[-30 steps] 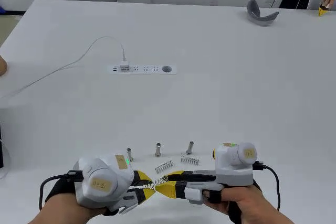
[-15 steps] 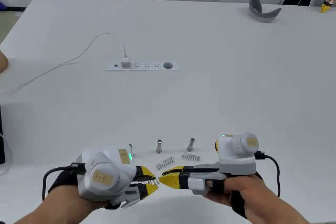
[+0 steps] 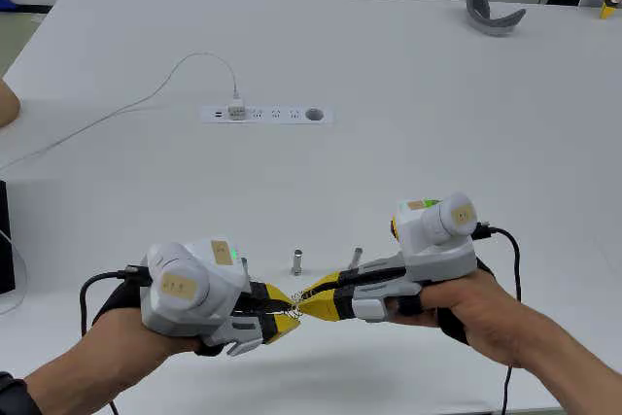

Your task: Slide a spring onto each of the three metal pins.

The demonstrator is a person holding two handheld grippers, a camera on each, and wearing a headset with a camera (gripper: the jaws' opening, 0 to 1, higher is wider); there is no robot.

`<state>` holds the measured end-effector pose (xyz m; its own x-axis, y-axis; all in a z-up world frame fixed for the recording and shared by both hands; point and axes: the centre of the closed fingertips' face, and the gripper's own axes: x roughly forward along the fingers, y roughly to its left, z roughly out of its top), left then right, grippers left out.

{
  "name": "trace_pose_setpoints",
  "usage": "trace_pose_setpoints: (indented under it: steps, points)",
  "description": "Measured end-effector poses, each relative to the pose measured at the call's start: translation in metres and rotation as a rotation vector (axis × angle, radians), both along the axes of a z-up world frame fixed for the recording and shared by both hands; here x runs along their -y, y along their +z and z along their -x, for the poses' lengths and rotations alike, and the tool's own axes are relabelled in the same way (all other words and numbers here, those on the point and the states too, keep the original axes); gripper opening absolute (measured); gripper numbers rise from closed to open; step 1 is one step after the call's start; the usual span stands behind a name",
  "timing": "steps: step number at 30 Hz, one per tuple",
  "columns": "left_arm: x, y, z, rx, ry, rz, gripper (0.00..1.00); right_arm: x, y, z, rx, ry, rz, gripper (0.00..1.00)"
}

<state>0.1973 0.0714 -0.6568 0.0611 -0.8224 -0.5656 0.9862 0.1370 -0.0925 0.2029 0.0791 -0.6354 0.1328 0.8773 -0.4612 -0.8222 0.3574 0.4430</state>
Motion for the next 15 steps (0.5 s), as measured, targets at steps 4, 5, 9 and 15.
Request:
trace_pose_setpoints:
  steps: [4,5,9,15]
  points:
    - [0.003,0.005,0.002,0.010,-0.023,0.030,0.10,0.000,0.004,0.004,0.065,0.110,0.093,0.12]
    - [0.004,0.007,0.003,0.012,-0.033,0.041,0.10,0.000,0.006,0.005,0.085,0.147,0.120,0.12]
    - [0.006,0.013,0.005,-0.006,-0.040,0.075,0.10,-0.001,0.011,0.009,0.136,0.235,0.187,0.12]
    - [0.012,0.020,0.006,-0.017,-0.053,0.134,0.10,0.001,0.017,0.011,0.207,0.371,0.321,0.12]
